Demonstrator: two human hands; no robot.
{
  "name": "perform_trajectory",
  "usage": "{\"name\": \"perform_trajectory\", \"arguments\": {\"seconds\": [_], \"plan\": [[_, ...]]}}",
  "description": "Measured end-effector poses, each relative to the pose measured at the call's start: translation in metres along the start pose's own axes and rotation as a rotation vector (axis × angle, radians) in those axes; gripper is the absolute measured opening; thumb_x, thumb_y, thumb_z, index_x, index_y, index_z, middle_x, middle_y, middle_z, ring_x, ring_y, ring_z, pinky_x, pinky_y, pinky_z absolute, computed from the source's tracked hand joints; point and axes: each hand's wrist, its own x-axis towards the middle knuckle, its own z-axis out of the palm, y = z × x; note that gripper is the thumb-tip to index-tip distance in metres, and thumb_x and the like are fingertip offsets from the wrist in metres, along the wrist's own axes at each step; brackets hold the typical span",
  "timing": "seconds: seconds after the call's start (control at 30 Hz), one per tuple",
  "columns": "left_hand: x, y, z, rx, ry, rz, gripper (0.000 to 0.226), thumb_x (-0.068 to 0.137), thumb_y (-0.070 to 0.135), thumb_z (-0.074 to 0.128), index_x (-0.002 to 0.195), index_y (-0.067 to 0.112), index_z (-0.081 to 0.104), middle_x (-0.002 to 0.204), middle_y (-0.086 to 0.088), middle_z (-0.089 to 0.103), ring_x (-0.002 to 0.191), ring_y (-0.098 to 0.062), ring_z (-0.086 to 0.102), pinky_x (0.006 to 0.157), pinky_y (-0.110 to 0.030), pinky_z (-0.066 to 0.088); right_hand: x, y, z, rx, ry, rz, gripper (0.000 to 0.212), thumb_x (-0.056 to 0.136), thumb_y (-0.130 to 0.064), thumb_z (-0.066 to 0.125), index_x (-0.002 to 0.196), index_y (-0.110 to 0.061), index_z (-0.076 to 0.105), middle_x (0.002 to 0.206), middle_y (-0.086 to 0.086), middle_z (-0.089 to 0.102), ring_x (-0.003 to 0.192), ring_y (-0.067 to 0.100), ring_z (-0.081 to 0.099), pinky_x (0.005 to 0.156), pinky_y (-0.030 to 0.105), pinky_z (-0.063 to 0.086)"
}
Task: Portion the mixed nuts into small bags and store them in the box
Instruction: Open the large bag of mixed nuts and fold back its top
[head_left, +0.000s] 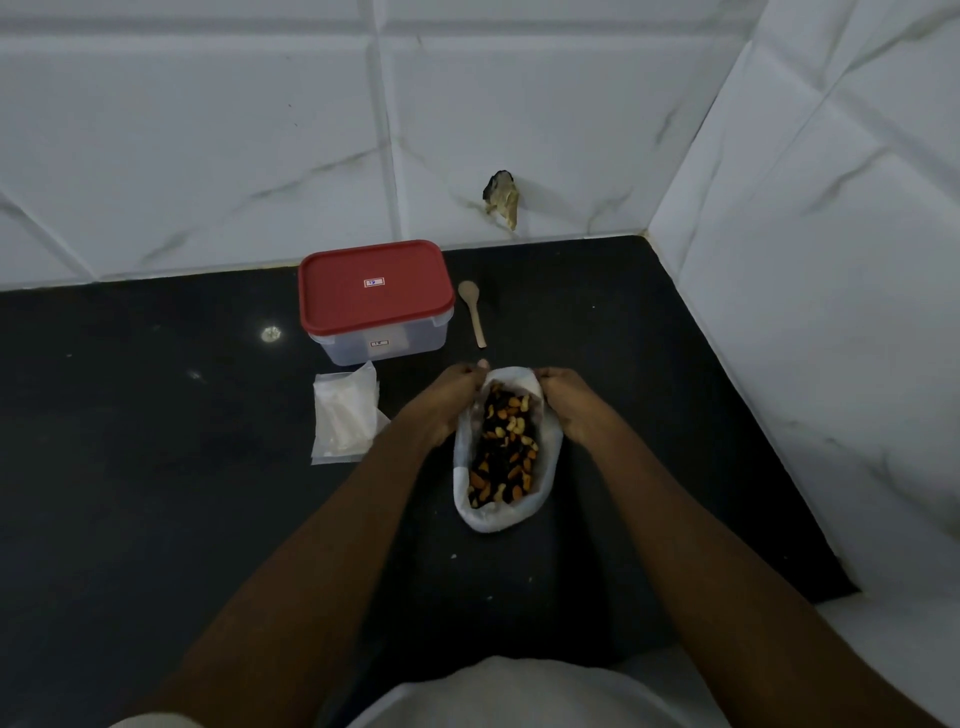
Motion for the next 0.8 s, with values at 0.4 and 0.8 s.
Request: {"name": "perform_trajectory", "arguments": {"seconds": [0.4, 0.8], "plan": [[0.004, -0.027, 0.004, 0.596, 0.246, 0.403, 0.028, 0.103, 0.035, 0.043, 0.108, 0.014, 0.06, 0.1, -0.003, 0.057, 0.096, -0.019, 0.057, 0.073, -0.028, 0.041, -0.018, 0.036, -0.006, -0.14, 0.148, -0.403, 0.035, 0.095, -0.041, 0.061, 0.12, -0.016, 0.062, 0.115, -0.002, 0.063, 0.108, 0.014, 0.059, 0.092, 0.032, 0.049], [-0.032, -0.04, -0.006, 0.039, 0.151, 0.011, 0.015, 0.099, 0.025, 0.053, 0.107, 0.017, 0.062, 0.107, -0.007, 0.064, 0.098, -0.02, 0.063, 0.088, -0.04, 0.054, -0.032, 0.06, 0.011, 0.582, -0.069, -0.047, 0.027, 0.099, -0.013, 0.055, 0.123, -0.004, 0.062, 0.119, 0.016, 0.067, 0.112, 0.028, 0.063, 0.102, 0.049, 0.048]]}}
